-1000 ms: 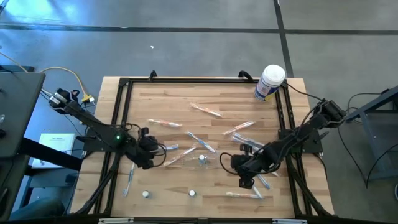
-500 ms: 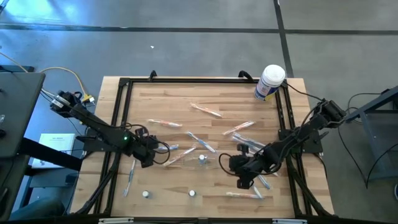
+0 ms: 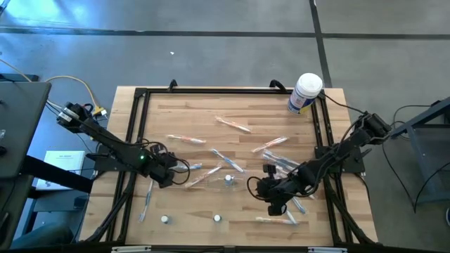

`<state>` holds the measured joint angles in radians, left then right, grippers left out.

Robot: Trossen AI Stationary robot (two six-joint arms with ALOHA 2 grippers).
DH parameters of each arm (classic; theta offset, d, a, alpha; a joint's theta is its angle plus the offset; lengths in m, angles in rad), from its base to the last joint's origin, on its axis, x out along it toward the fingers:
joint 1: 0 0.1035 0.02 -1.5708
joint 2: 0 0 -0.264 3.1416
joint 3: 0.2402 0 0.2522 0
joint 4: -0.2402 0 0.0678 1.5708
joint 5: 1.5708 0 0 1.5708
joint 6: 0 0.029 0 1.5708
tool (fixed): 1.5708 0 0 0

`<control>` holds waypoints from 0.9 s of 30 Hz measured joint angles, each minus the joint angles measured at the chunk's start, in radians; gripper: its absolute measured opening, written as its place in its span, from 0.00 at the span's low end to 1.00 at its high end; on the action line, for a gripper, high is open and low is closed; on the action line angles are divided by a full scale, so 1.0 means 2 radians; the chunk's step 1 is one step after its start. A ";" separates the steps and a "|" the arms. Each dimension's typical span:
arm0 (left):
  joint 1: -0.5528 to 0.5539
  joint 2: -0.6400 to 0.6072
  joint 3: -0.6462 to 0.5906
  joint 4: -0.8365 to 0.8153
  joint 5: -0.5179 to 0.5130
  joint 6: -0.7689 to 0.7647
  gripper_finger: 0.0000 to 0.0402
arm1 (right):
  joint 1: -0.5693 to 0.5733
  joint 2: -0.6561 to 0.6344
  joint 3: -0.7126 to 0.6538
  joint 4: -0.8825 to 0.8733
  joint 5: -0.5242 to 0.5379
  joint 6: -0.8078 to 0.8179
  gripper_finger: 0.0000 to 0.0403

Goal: Pick & Place toothbrushing station
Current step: Put the blue toothbrush into the transparent organizer

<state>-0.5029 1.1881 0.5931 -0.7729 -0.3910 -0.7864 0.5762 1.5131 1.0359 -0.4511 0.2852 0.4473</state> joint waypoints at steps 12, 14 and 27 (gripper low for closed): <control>0.032 0.000 -0.031 0.056 0.038 0.015 0.38 | 0.000 0.000 0.000 0.011 0.002 -0.015 0.20; 0.031 0.000 -0.031 0.063 0.043 0.017 0.38 | 0.000 0.000 0.000 0.011 0.002 -0.015 0.20; 0.031 0.051 -0.029 0.092 0.086 0.021 0.38 | 0.000 0.000 0.000 0.011 0.000 -0.015 0.20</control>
<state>-0.4400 1.2909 0.5358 -0.5891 -0.2186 -0.7448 0.5762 1.5131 1.0359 -0.4288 0.2859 0.4168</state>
